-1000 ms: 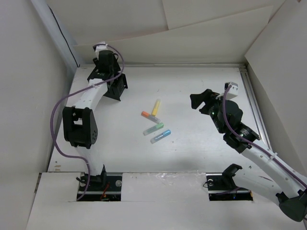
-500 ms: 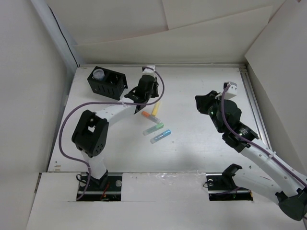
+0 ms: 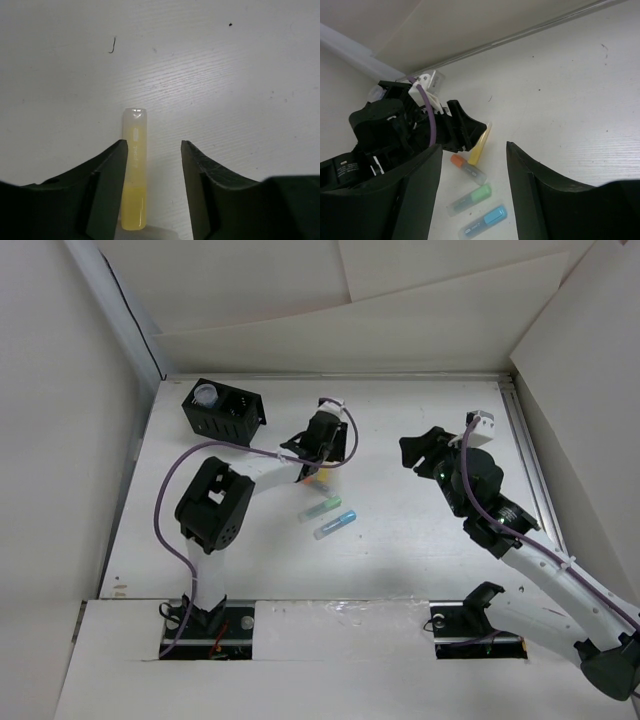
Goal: Sort the stationery into containers
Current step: Pick up the pen from the center of the board.
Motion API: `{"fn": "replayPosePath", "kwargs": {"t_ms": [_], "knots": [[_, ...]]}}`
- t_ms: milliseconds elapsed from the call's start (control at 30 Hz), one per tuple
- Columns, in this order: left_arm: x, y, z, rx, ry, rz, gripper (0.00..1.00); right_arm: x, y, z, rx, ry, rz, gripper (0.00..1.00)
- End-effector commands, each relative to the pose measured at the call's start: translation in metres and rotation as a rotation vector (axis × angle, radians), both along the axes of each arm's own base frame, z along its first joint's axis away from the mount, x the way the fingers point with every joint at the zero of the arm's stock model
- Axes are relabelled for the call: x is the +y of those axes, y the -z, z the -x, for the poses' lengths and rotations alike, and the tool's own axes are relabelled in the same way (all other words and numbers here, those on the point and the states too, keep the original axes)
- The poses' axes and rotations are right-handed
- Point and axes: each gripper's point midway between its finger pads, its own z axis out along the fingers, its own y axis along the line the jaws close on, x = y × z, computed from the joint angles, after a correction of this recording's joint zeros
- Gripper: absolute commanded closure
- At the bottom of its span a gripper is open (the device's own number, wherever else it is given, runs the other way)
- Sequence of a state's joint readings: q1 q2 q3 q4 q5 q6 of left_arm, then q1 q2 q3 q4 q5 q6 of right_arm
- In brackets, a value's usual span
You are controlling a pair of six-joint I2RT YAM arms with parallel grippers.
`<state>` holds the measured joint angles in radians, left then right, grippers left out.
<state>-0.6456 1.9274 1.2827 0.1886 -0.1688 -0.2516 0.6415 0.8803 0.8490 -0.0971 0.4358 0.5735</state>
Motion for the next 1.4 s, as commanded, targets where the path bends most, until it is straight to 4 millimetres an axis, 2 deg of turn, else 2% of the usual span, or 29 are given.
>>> {"fn": "replayPosePath", "kwargs": {"t_ms": [0,133,233,267,333,367,400,533,567,700,967,1100,1167,1200,1233,1367], "knots": [[-0.009,-0.003,-0.004,-0.028,0.006,-0.045,0.54,-0.001,-0.02,-0.002,-0.052,0.009,-0.036,0.4],[-0.002,0.009,-0.012,-0.021,-0.043,-0.095,0.51,-0.002,-0.022,-0.001,-0.059,0.009,-0.042,0.4],[-0.003,0.009,-0.017,-0.021,-0.056,-0.106,0.51,-0.002,-0.022,-0.001,-0.059,0.009,-0.042,0.38],[-0.001,0.021,-0.015,0.002,-0.054,-0.126,0.51,-0.002,-0.022,-0.001,-0.059,0.009,-0.042,0.38],[-0.004,0.019,-0.021,-0.002,-0.063,-0.13,0.51,-0.001,-0.022,0.0,-0.059,-0.001,-0.043,0.38],[-0.003,0.027,-0.021,0.009,-0.062,-0.14,0.51,-0.001,-0.022,0.0,-0.059,-0.002,-0.043,0.38],[-0.003,0.023,-0.024,-0.002,-0.072,-0.14,0.51,-0.001,-0.022,0.0,-0.059,-0.002,-0.043,0.38],[-0.002,0.032,-0.026,0.006,-0.076,-0.166,0.52,-0.001,-0.022,0.0,-0.059,-0.002,-0.043,0.38],[-0.002,0.027,-0.03,-0.006,-0.085,-0.163,0.54,-0.001,-0.022,0.0,-0.059,-0.002,-0.043,0.38],[-0.004,0.04,-0.032,0.013,-0.078,-0.189,0.54,-0.001,-0.022,0.0,-0.059,-0.002,-0.043,0.38],[0.001,0.047,-0.037,0.03,-0.079,-0.184,0.66,-0.001,-0.022,0.0,-0.059,-0.002,-0.043,0.38],[0.003,0.05,-0.035,0.037,-0.079,-0.19,0.78,-0.001,-0.022,0.0,-0.059,-0.002,-0.043,0.38],[0.001,0.043,-0.037,0.021,-0.08,-0.176,0.8,-0.001,-0.022,0.0,-0.059,-0.002,-0.043,0.38],[0.001,0.032,-0.038,0.004,-0.081,-0.162,0.8,-0.001,-0.022,0.0,-0.059,-0.002,-0.043,0.38],[0.001,0.031,-0.038,0.004,-0.081,-0.162,0.81,-0.001,-0.022,0.0,-0.059,-0.002,-0.043,0.38],[0.004,-0.014,-0.053,-0.055,-0.092,-0.091,0.84,-0.001,-0.022,0.0,-0.059,-0.002,-0.043,0.38]]}}
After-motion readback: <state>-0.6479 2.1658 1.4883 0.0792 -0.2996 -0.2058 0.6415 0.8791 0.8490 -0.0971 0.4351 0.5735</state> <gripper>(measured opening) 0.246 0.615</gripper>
